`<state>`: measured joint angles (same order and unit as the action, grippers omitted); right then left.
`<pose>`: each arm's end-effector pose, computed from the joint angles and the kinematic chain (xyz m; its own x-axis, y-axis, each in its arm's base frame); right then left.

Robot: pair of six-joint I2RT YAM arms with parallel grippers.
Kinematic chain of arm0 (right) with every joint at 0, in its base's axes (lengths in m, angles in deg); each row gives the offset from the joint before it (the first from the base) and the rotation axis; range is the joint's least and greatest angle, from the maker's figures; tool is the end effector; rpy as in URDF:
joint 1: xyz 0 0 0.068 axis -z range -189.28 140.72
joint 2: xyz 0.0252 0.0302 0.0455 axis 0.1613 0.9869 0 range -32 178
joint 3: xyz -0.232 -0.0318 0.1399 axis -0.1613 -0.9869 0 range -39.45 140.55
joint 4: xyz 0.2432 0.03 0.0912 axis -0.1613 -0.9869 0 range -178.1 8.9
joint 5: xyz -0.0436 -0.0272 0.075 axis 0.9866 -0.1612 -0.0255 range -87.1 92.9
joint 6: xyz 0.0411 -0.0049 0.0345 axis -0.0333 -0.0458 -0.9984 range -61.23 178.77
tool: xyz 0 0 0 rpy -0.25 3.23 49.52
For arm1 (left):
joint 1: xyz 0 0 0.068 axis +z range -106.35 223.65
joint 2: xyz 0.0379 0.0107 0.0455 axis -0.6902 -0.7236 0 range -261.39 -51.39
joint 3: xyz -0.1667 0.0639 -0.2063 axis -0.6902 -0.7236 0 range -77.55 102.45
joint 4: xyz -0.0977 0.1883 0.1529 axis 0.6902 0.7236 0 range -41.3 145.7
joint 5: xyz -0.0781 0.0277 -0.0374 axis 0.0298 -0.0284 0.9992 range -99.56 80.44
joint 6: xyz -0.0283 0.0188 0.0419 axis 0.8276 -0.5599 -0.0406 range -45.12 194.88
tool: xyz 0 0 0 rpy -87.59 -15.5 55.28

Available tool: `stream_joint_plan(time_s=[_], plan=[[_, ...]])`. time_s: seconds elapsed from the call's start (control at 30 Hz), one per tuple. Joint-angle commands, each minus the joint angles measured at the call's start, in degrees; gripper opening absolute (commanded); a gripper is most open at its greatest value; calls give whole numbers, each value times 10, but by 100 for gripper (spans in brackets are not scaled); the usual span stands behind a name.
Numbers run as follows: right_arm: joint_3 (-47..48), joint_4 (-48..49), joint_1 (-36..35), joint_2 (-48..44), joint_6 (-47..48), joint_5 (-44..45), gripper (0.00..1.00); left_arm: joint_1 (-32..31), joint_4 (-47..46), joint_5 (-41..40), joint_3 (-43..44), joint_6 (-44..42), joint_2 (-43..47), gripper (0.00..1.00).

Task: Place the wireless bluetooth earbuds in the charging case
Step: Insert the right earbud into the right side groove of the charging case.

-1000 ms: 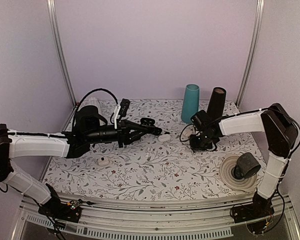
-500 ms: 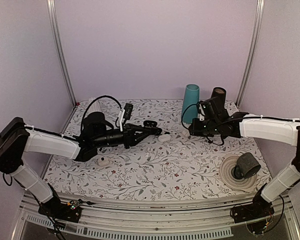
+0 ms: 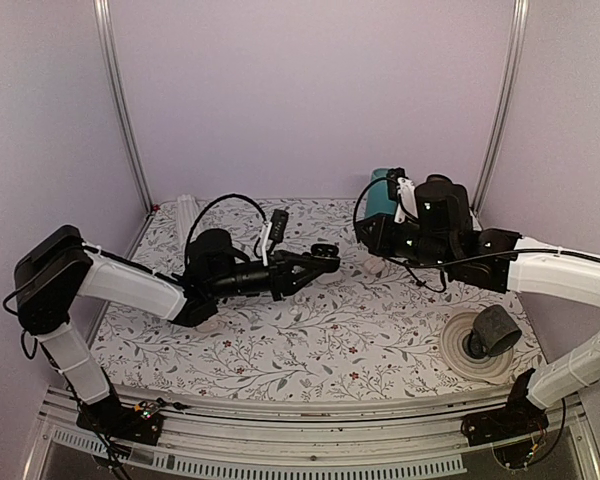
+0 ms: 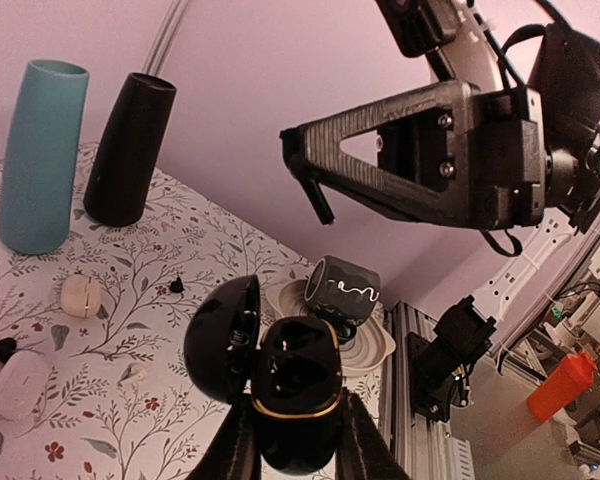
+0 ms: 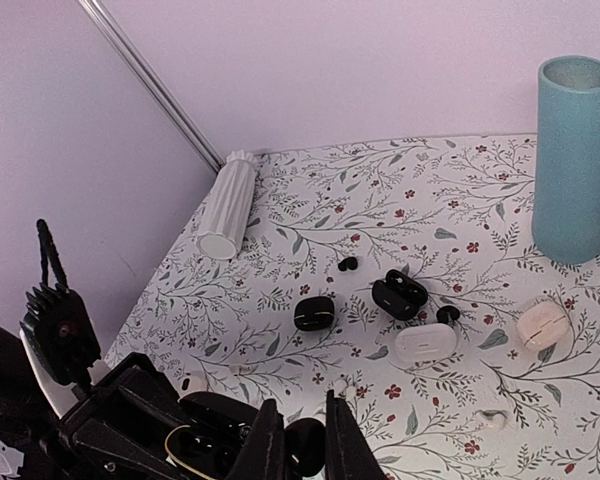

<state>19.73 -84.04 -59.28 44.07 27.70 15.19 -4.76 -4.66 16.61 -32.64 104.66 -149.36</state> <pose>0.2055 0.2331 0.3190 -0.5067 0.1807 -0.8430 -0.4182 0.8036 0.4236 0.2258 -0.2780 0.2157 -0.4757 -0.1356 -0.8691 0.8384 0.2290 -0.4947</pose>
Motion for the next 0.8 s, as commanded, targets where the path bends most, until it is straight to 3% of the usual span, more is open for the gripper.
stream_joint_plan(time_s=[0.0, 0.77], plan=[[7, 46, -26, -10, 10, 31, 8, -11, -46, -2, 30, 19, -17, 0], [-5, 88, -68, 11, 27, 67, 9, -15, -73, 15, 55, 51, -16, 0]])
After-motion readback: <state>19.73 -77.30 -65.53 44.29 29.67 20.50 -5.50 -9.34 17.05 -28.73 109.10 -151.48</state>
